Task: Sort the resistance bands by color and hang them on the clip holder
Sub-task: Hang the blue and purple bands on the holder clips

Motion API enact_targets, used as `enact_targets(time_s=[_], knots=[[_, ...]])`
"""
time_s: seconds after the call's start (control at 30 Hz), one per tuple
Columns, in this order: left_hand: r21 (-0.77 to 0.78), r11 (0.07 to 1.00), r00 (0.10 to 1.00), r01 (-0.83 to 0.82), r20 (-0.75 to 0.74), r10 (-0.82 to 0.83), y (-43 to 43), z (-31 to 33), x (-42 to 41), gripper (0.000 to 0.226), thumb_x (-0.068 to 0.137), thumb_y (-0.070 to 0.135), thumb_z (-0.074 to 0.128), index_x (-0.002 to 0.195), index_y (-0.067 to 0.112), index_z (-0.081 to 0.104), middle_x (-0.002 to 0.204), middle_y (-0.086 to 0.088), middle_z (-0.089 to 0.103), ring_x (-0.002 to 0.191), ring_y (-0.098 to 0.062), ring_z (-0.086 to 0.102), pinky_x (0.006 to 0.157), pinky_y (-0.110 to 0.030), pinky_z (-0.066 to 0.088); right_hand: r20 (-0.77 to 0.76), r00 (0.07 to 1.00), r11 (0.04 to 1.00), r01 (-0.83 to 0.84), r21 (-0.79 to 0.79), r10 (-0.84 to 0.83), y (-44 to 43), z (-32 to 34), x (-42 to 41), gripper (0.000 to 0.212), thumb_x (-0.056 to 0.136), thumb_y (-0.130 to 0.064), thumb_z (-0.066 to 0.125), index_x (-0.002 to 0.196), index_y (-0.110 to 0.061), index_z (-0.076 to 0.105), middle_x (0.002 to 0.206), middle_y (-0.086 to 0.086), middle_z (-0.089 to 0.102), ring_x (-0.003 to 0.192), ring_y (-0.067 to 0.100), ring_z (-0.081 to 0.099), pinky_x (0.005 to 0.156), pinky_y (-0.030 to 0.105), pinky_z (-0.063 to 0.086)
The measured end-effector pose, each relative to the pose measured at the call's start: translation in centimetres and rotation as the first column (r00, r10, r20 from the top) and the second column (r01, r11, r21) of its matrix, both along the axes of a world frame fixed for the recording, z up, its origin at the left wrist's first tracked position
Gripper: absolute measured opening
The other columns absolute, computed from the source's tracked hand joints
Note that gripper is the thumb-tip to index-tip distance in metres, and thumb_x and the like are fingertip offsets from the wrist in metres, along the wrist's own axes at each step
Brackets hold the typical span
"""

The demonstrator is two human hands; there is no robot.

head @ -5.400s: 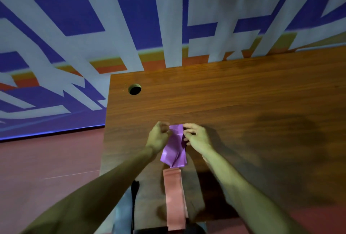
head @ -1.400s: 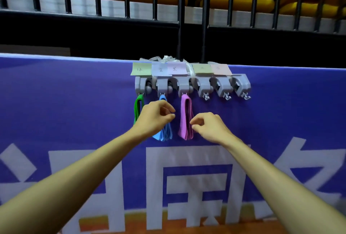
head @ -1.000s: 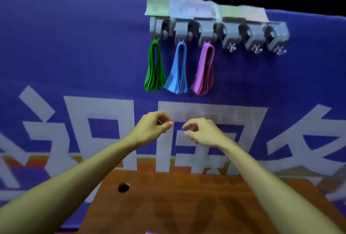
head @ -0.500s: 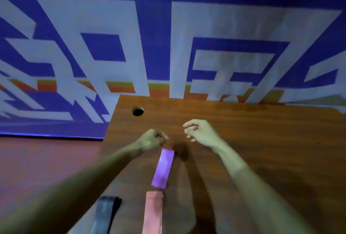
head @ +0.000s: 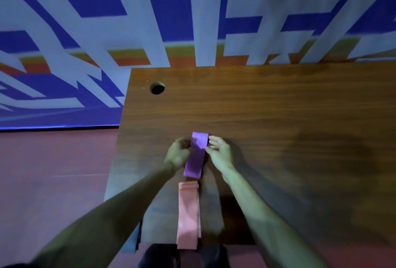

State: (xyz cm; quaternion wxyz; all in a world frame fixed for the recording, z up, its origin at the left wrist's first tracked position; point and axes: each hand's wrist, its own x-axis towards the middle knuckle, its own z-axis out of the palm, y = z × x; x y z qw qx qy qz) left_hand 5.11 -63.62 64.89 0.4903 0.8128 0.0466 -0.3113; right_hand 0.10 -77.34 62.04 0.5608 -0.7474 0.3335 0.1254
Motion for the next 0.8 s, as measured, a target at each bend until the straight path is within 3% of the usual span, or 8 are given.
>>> enact_targets(time_s=[0.07,0.13,0.2,0.4,0.5,0.57,0.67,0.8], knots=[[-0.048,0.999,1.0,-0.021,-0.009,0.021,-0.1,-0.5,0.2,0.046,0.084,-0.015,0.045,0.124,0.003,0.058,0.11,-0.006,0.062,0.097,-0.015,0.056,0.078,-0.019,0.047,0.011,1.0,1.0,0.016,0.024,-0.016,-0.1,-3.2,0.0,0.028,0.085,-0.014,0.064,0.112,-0.02,0.065,0.11,-0.001,0.069,0.09,0.007,0.062,0.092,0.027,0.051],[-0.063,0.998,1.0,-0.024,-0.014,0.023,-0.3,-0.9,0.5,0.049,0.085,-0.013,0.047,0.13,0.004,0.053,0.118,-0.007,0.06,0.103,-0.015,0.055,0.091,-0.027,0.046,0.015,0.999,0.996,0.031,0.082,-0.033,-0.8,-10.1,0.0,0.031,0.079,-0.023,0.067,0.109,-0.031,0.065,0.106,-0.011,0.07,0.093,0.003,0.066,0.092,0.039,0.054],[-0.062,0.998,1.0,-0.021,-0.019,0.02,-0.6,-1.3,0.6,0.049,0.086,-0.011,0.05,0.132,0.006,0.052,0.119,-0.006,0.059,0.104,-0.016,0.054,0.095,-0.033,0.044,0.037,0.998,0.992,0.052,0.112,-0.057,-0.7,-11.9,0.1,0.037,0.077,-0.024,0.066,0.112,-0.034,0.064,0.107,-0.014,0.069,0.098,0.002,0.066,0.093,0.041,0.054],[-0.099,0.98,0.983,-0.175,0.035,0.179,-0.7,-0.5,1.0,0.034,0.088,0.0,0.057,0.119,0.013,0.056,0.105,-0.007,0.062,0.092,-0.02,0.058,0.084,-0.038,0.049,0.112,0.975,0.969,0.171,0.18,-0.193,0.6,-1.1,0.5,0.033,0.087,-0.006,0.06,0.119,-0.013,0.061,0.106,-0.008,0.065,0.1,0.015,0.064,0.095,0.039,0.051],[-0.146,0.965,0.971,-0.217,0.064,0.229,-0.7,1.0,1.2,0.016,0.09,0.003,0.059,0.103,0.013,0.059,0.088,-0.001,0.063,0.075,-0.013,0.056,0.065,-0.021,0.049,0.125,0.956,0.939,0.225,0.26,-0.264,0.4,2.0,0.5,0.033,0.092,0.001,0.053,0.118,-0.019,0.055,0.098,0.001,0.064,0.074,0.013,0.062,0.069,0.025,0.056],[-0.172,0.968,0.976,-0.182,0.09,0.2,-0.8,2.5,1.3,0.015,0.09,-0.002,0.058,0.096,0.011,0.062,0.079,0.001,0.062,0.069,-0.009,0.056,0.058,-0.013,0.047,0.151,0.959,0.944,0.193,0.268,-0.239,0.0,3.8,0.6,0.03,0.093,0.003,0.052,0.117,-0.012,0.06,0.101,0.01,0.065,0.07,0.012,0.06,0.054,0.016,0.052],[-0.189,0.975,0.982,-0.121,0.118,0.145,-0.5,5.0,1.5,0.025,0.085,-0.008,0.058,0.089,0.016,0.063,0.074,-0.002,0.06,0.063,-0.011,0.056,0.059,-0.02,0.049,0.221,0.956,0.963,0.144,0.227,-0.195,-0.5,6.9,0.6,0.023,0.092,0.004,0.054,0.106,-0.009,0.066,0.096,0.011,0.067,0.071,0.012,0.061,0.053,0.014,0.05],[-0.187,0.982,0.965,-0.04,0.249,0.087,-0.6,9.1,1.9,0.023,0.083,-0.004,0.06,0.094,0.016,0.066,0.079,0.001,0.063,0.07,-0.008,0.057,0.07,-0.025,0.049,0.338,0.932,0.981,0.073,0.178,-0.131,-1.3,11.2,0.5,0.02,0.088,0.006,0.056,0.099,-0.007,0.068,0.074,0.004,0.065,0.053,0.005,0.06,0.056,0.016,0.051]])
